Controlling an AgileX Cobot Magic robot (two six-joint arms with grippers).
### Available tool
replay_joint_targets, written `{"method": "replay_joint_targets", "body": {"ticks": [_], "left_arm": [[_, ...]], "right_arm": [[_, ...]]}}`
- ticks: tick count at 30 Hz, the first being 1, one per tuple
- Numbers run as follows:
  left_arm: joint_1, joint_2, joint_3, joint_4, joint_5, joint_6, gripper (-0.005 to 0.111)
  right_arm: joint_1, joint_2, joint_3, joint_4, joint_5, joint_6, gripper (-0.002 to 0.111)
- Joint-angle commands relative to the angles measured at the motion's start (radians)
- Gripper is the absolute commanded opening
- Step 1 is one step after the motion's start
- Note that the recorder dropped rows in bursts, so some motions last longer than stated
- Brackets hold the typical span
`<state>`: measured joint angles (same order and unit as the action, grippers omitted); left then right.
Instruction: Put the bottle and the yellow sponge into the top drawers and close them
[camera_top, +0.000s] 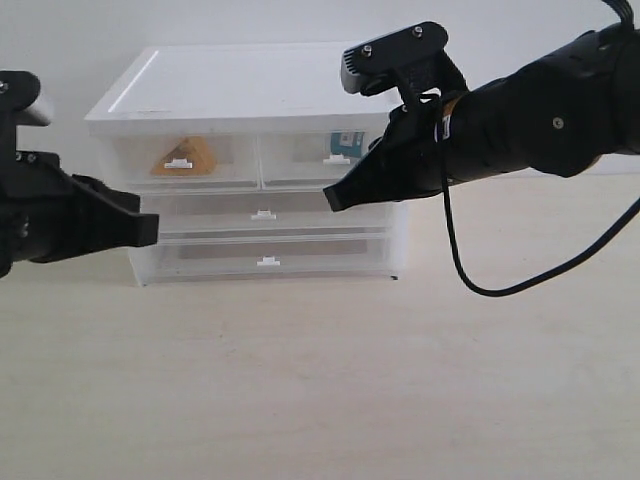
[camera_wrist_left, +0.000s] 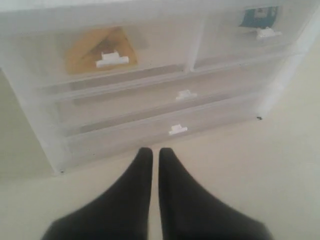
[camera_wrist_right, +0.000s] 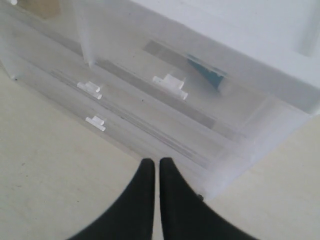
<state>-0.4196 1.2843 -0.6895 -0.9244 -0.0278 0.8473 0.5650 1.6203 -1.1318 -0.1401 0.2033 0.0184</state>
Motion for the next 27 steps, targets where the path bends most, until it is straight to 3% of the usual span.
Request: {"method": "replay_joint_targets", "body": {"ticks": [1,6,9,16,21,27], "left_arm": [[0.001,-0.122,0.096,-0.027,-0.003,-0.007,0.004],[0.001,-0.296,0.238,-0.036,-0.017,-0.052,0.004],[0.001,-0.416,0.327,-0.036,-0.066,-0.127,0.004],[0.001,-0.622,0.428,-0.036,0.061,-0.184,0.004],[0.001,-0.763,0.479,-0.036,0.066,-0.203,0.004],[0.001,-0.841,0.491,-0.036,0.124,-0.205,0.004]], "right_arm": [[-0.007,-0.002,0.004,0.011,-0.005,0.005,0.0],[-0.007,-0.008,0.014,0.038,0.018,0.005,0.0],[-0.007,-0.065,0.091,0.053,-0.07,0.007,0.0],[-0.007,-0.358,0.456,0.109,-0.345,0.045,0.0],[-0.007,-0.639,0.738,0.14,-0.574,0.092,0.0],[-0.007,-0.83,0.895,0.156,-0.616,0.092,0.0]]}}
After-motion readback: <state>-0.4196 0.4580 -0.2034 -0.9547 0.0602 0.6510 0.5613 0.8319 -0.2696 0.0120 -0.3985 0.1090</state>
